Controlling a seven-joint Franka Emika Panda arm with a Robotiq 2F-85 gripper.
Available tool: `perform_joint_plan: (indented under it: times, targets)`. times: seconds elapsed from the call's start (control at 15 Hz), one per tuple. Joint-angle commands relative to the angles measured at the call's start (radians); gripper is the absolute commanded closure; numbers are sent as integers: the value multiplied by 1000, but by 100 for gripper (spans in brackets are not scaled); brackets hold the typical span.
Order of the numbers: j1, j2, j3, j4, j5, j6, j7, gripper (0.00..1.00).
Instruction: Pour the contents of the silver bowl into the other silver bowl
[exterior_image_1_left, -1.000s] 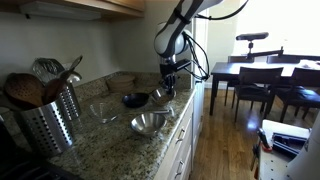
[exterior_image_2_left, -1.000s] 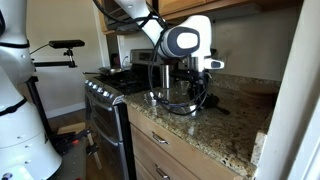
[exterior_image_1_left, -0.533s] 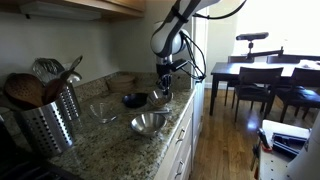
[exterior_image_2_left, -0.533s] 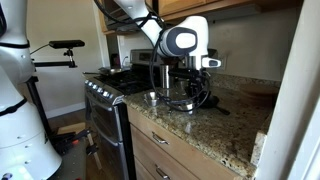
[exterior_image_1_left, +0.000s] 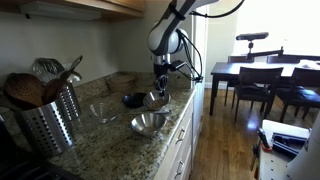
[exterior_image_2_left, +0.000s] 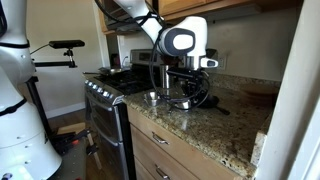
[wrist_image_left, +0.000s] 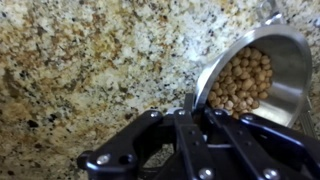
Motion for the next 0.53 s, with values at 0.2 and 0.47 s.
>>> perform_joint_plan:
  times: [0.2,0.47]
  targets:
    - [-42,-45,33,-16,78,-39,-118,92]
    - [-32,-49,15,-14,36,-47,-92,92]
